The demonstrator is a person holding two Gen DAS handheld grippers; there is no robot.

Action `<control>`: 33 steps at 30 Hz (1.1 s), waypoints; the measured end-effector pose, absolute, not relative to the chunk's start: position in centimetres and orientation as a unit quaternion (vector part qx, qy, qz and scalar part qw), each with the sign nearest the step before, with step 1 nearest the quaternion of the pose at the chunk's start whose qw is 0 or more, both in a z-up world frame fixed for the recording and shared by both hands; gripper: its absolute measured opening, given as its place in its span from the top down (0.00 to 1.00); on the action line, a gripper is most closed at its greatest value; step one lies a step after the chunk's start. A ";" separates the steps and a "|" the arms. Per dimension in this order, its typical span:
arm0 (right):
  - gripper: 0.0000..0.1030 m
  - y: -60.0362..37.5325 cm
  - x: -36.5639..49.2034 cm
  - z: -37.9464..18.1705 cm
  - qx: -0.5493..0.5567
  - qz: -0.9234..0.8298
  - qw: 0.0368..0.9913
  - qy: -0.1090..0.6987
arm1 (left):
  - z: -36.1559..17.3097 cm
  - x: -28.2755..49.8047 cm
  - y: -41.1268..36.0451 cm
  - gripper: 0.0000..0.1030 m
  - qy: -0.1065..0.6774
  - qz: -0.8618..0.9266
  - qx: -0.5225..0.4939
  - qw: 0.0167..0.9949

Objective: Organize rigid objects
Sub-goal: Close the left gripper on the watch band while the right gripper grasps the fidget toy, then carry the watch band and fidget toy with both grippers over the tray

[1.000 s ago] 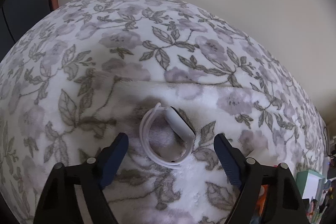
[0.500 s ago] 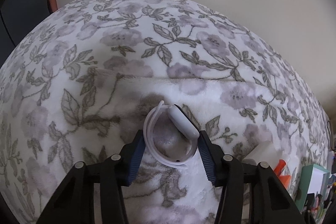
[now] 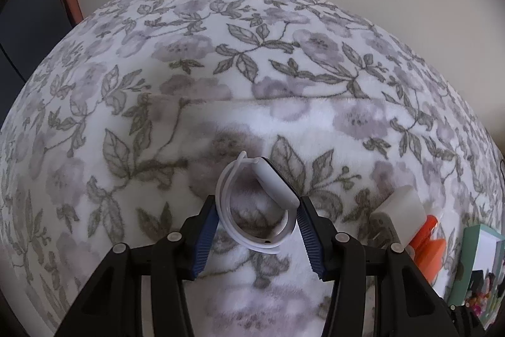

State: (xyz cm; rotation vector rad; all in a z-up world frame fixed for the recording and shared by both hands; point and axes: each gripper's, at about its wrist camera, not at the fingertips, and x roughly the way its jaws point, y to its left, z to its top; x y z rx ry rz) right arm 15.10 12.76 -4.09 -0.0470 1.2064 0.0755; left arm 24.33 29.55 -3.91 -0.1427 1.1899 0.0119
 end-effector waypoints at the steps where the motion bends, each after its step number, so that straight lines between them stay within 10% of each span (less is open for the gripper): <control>1: 0.50 12.8 15.0 -4.1 -0.022 0.036 0.823 0.567 | -3.9 24.2 29.5 0.48 0.561 0.006 -0.066 0.825; 33: 0.77 3.8 8.4 5.7 0.093 0.013 0.861 0.500 | 8.5 16.9 24.2 0.48 0.490 -0.010 -0.020 0.871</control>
